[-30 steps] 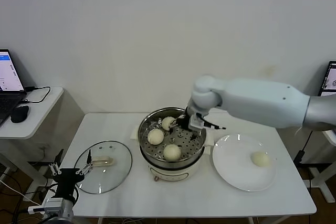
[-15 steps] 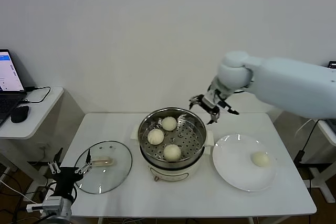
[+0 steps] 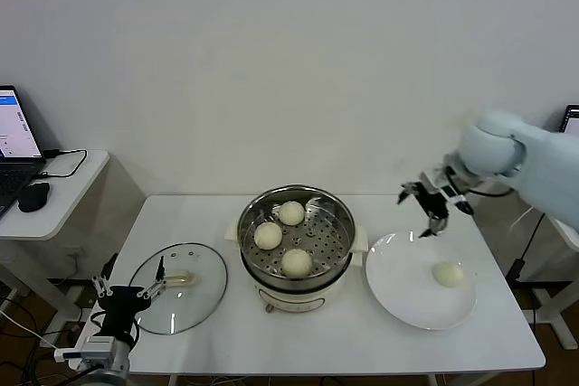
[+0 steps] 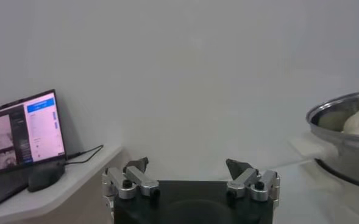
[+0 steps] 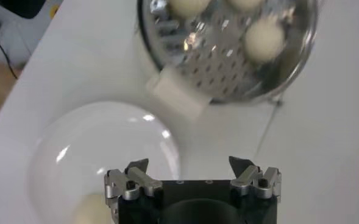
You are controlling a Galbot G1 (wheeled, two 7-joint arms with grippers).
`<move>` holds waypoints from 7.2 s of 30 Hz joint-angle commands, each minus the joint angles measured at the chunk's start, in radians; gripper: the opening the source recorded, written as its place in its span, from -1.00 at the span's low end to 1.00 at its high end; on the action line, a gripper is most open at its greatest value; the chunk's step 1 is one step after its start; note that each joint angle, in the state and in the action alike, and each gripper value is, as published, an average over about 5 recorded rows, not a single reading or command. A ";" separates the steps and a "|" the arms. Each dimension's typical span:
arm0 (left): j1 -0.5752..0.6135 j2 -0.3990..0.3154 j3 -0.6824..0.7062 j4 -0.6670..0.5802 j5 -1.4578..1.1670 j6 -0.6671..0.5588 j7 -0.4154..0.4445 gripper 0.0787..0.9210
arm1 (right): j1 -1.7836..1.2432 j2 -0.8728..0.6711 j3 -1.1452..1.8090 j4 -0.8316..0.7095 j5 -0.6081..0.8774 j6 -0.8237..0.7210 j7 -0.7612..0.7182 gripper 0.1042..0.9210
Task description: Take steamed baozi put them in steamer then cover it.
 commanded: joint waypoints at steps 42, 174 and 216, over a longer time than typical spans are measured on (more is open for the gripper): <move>0.024 -0.020 -0.011 0.012 0.013 0.006 0.000 0.77 | -0.792 0.088 0.667 -0.363 -0.439 0.072 0.082 0.52; -0.002 -0.034 0.023 0.000 -0.006 -0.059 0.000 0.77 | -1.777 0.112 1.675 0.408 0.362 0.138 1.133 0.76; -0.126 0.126 0.053 0.488 1.253 -0.325 -0.070 0.77 | -2.162 0.942 2.208 0.356 0.140 0.268 0.989 0.76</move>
